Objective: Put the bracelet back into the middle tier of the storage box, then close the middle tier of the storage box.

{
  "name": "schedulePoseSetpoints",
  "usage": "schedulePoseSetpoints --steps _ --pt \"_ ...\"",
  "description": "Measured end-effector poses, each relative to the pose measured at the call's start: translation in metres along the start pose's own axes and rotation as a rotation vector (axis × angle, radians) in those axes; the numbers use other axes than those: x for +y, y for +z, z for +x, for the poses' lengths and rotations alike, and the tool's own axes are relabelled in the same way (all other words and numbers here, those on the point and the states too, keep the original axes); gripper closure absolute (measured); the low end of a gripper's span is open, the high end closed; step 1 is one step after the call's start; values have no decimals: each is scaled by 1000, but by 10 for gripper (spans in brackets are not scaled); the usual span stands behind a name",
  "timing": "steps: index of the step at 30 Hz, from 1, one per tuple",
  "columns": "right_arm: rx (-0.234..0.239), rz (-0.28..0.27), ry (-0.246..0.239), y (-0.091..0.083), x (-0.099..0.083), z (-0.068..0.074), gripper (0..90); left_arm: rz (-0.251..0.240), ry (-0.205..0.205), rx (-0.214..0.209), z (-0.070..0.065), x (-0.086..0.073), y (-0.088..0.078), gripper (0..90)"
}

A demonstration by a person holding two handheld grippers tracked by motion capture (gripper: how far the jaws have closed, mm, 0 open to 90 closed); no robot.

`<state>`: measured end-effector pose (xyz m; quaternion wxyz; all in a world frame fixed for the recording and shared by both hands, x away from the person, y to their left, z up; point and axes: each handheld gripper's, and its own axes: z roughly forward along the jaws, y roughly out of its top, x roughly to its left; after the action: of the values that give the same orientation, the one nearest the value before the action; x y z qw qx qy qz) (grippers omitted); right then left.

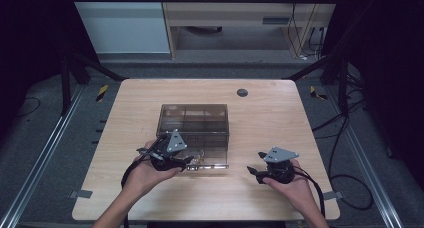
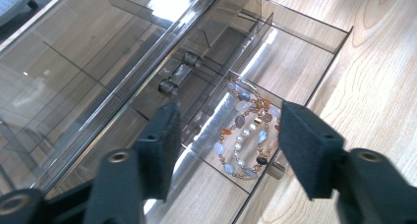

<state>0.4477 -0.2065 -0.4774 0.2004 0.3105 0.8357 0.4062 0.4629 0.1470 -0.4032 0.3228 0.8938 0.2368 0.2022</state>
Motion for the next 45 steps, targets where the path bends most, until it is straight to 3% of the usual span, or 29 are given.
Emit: schedulePoseSetpoints --steps 12,22,32,36,41,45 --pt "10 -5 -17 3 3 5 380 -11 -49 19 7 -5 -8 208" --pt "20 0 -24 3 4 9 409 -25 -70 31 9 -6 -12 174" --pt "45 8 12 3 8 17 548 -49 -81 50 13 0 -21 126" --pt "48 18 20 4 9 23 589 -80 -91 51 17 4 -23 122" --pt "50 49 27 7 7 28 646 -89 -83 57 20 10 -22 121" --pt "43 38 19 7 10 33 702 -90 -73 58 21 14 -22 127"
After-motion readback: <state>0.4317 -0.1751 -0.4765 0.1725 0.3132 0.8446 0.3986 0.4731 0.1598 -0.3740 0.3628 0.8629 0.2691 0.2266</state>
